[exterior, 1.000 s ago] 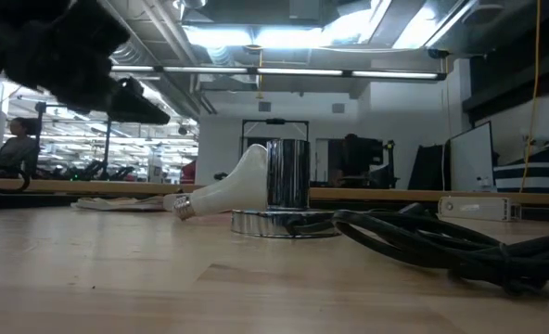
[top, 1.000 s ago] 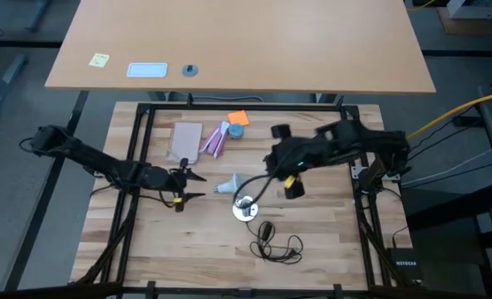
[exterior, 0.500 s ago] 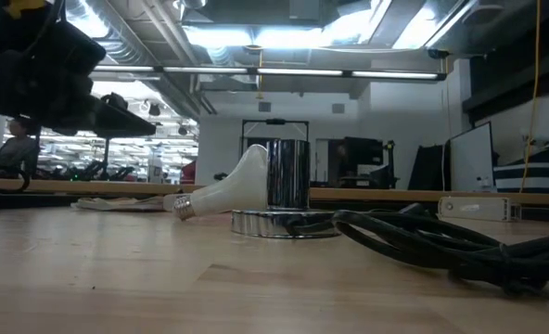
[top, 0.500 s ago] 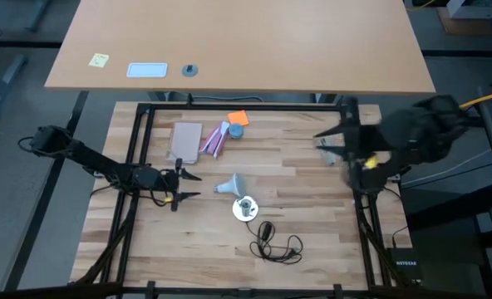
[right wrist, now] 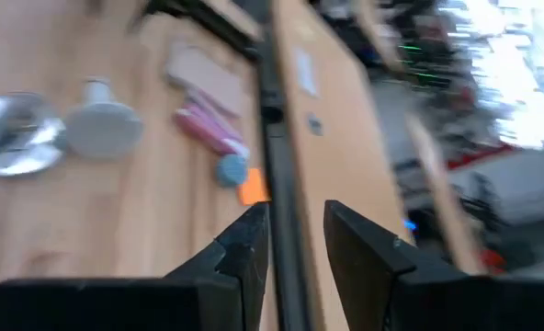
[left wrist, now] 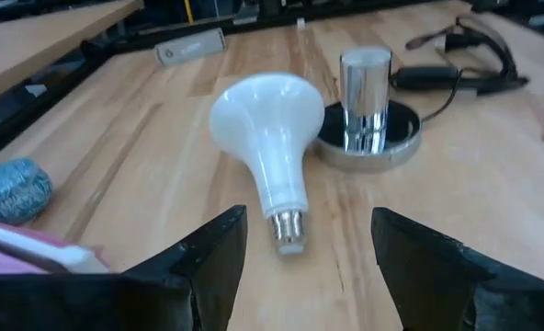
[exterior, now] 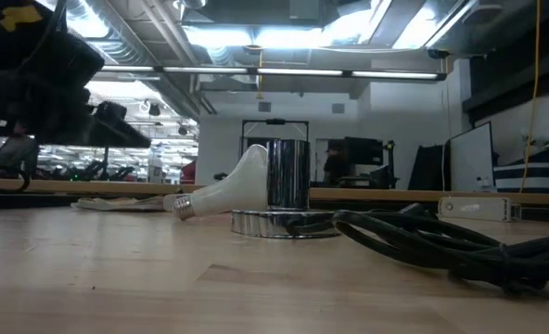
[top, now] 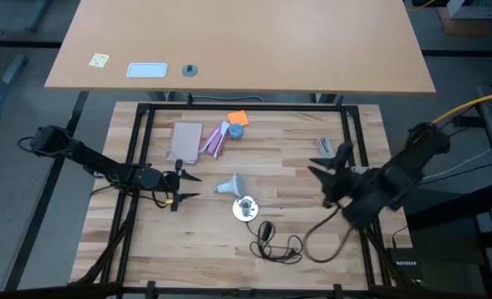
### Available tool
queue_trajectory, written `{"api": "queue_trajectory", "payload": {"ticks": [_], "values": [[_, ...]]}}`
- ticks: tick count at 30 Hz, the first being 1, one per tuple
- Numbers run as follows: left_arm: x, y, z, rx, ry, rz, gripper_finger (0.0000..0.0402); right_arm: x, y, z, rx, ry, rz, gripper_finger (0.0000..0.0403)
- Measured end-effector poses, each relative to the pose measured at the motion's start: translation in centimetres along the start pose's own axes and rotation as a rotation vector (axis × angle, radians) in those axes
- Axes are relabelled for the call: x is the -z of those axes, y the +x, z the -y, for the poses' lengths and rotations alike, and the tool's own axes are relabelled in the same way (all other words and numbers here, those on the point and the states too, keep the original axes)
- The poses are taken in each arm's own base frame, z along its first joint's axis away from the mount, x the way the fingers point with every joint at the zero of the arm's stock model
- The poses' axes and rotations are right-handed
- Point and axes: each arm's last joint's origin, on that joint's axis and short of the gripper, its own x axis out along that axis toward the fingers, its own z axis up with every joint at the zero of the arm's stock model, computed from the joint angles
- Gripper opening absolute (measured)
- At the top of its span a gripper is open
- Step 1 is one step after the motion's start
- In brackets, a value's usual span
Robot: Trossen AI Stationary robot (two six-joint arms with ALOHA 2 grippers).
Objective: Screw lightbulb
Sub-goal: Return to Home Position
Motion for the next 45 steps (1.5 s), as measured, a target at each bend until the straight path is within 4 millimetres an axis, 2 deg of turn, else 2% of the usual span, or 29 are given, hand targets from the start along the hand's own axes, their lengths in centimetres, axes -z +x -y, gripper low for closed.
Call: {"api": "queue_trajectory", "payload": {"ticks": [4,9,16,19,23,28,32,39,45], "values": [[0.5,0.0,0.0,0.003,0.017,-0.055,0.0223,2.3,3.2,-4.9,0.199,0.067,0.002,0.0112],[1.2,-0.1,0.0,0.007,0.036,-0.12,0.0223,5.7,6.9,-9.5,0.285,0.247,0.023,0.0112],[2.1,-0.2,0.1,0.013,0.065,-0.215,0.0223,9.4,11.2,-13.2,0.293,0.511,0.061,0.0112],[2.5,-0.3,0.1,0.015,0.077,-0.254,0.0223,10.2,13.0,-13.6,0.248,0.617,0.071,0.0112],[3.0,-0.5,0.0,0.018,0.091,-0.302,0.0223,10.0,15.1,-13.1,0.11,0.619,0.133,0.0112],[3.4,-0.6,0.0,0.02,0.106,-0.352,0.0223,8.7,17.2,-11.0,-0.145,0.417,0.376,0.0112],[3.6,-0.7,0.0,0.021,0.109,-0.363,0.0223,8.8,18.4,-9.7,-0.327,0.299,0.515,0.0112],[3.6,-0.7,0.0,0.021,0.109,-0.363,0.0223,11.7,20.4,-9.3,-0.386,0.276,0.299,0.0112],[3.4,-0.7,0.0,0.021,0.107,-0.353,0.0224,16.4,20.9,-11.2,-0.428,0.332,0.157,0.0112]]}}
